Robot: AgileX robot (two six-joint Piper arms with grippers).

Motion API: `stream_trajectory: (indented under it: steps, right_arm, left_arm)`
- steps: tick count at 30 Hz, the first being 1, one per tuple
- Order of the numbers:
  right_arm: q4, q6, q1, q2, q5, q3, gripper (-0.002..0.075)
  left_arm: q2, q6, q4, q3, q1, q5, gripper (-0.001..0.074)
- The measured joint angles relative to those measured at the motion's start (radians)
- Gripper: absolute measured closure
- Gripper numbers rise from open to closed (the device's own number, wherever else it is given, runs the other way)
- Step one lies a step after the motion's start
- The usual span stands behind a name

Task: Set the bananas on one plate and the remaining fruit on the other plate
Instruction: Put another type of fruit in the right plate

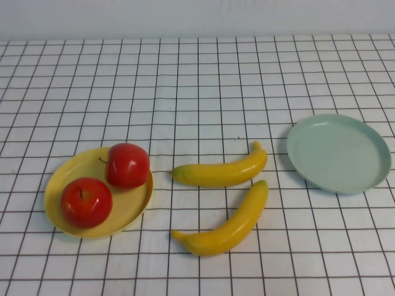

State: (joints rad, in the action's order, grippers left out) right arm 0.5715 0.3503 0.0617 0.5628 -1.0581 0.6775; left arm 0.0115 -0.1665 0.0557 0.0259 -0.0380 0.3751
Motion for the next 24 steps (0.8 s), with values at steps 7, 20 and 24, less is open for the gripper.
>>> stream_trajectory:
  steps: [7,20,24]
  right_arm:
    - [0.076,0.252,0.063,0.302,-0.053,0.114,0.0742]
    - [-0.24,0.375,0.528,0.711,0.086,0.331,0.0735]
    - [-0.313,0.484,0.617,0.868,0.103,0.408,0.0629]
  left_arm:
    - [0.0,0.0,0.0,0.0,0.0,0.0,0.0738]
    - [0.0,0.0,0.0,0.0,0.0,0.0,0.0738]
    - [0.0,0.0,0.0,0.0,0.0,0.0,0.0738]
